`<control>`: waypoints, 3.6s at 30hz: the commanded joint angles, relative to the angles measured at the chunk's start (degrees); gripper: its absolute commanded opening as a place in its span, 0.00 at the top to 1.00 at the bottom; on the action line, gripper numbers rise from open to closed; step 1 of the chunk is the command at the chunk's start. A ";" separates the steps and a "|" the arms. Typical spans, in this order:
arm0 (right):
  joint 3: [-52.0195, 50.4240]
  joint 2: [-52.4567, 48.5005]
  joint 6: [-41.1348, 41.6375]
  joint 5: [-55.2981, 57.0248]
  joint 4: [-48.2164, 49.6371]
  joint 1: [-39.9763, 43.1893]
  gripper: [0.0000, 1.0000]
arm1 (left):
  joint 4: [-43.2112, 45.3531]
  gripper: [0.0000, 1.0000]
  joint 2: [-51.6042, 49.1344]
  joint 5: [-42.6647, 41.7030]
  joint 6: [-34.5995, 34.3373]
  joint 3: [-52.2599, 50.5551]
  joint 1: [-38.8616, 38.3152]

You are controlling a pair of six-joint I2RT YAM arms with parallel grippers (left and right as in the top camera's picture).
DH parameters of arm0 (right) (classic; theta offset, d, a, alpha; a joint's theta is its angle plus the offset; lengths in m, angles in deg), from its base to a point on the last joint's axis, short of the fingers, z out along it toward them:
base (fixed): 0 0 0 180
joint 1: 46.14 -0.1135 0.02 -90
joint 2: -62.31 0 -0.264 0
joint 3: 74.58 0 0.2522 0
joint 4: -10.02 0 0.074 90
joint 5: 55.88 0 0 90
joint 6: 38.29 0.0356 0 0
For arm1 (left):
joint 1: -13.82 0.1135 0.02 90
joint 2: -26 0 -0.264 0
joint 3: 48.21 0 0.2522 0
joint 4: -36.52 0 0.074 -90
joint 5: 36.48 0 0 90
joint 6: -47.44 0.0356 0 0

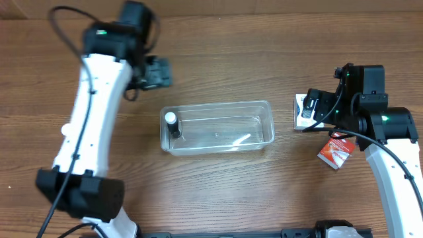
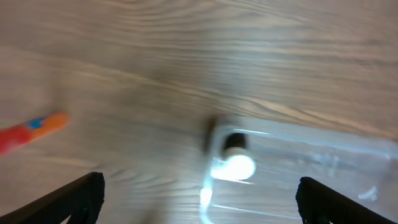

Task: Pack container
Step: 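Carry the dark bottle into the container's left end and release, then grasp the orange Redoxon tube with the left gripper, then place the orange tube upright beside the bottle in the container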

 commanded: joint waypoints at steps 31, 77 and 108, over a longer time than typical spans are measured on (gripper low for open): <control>1.86 0.20 0.22 0.90 0.26 0.22 0.00 | 19.21 0.01 -0.52 -2.49 4.81 -31.78 37.03; 1.86 0.20 0.22 -0.20 0.28 0.22 0.00 | 8.57 0.96 19.12 -3.23 -11.85 -29.51 -13.77; 1.86 0.20 0.22 -0.20 0.28 0.22 0.00 | 24.52 0.34 10.49 -1.60 -9.51 -44.74 -13.90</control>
